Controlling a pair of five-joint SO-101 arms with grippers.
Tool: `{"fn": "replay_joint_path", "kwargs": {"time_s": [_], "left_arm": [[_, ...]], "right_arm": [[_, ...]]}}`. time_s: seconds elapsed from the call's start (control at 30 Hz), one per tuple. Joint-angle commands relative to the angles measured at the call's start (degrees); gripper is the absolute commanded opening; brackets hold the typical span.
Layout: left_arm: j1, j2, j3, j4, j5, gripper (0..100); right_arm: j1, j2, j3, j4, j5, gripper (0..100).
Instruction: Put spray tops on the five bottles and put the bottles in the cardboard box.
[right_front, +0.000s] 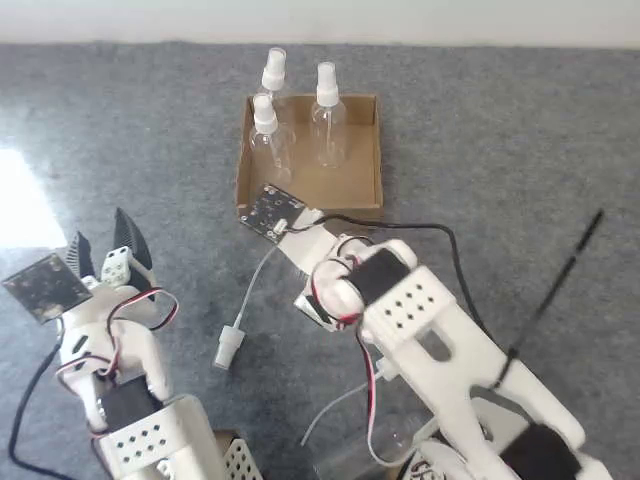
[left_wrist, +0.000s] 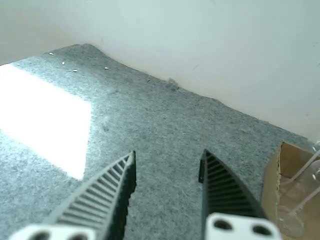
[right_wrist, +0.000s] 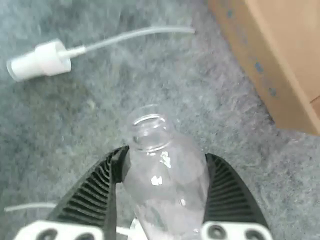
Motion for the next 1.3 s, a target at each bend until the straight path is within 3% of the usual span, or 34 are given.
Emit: {"fn": "replay_joint_path", "kwargs": {"time_s": [0.0, 0.4, 0.63, 0.83, 1.27], "left_arm": [[0.09, -0.79, -0.4, -1.58, 0.44, 20], [0.09, -0.79, -0.4, -1.58, 0.44, 20], [0.09, -0.79, -0.4, -1.58, 0.44, 20], [0.0, -0.79, -0.4, -1.58, 0.44, 20], [-0.18, -0.79, -0.4, -1.58, 0.44, 20]], "right_arm": [[-0.31, -7.16, 1.67, -4.44, -3.34, 9.1], [-0.66, -8.22, 3.43, -11.91, -21.89, 9.5], [-0.75, -8.66, 14.51, -32.22, -29.1, 9.1], [-0.75, -8.66, 21.45, -46.02, -30.42, 9.1], [-1.89, -8.75, 22.33, -49.71, -30.59, 9.1]]}}
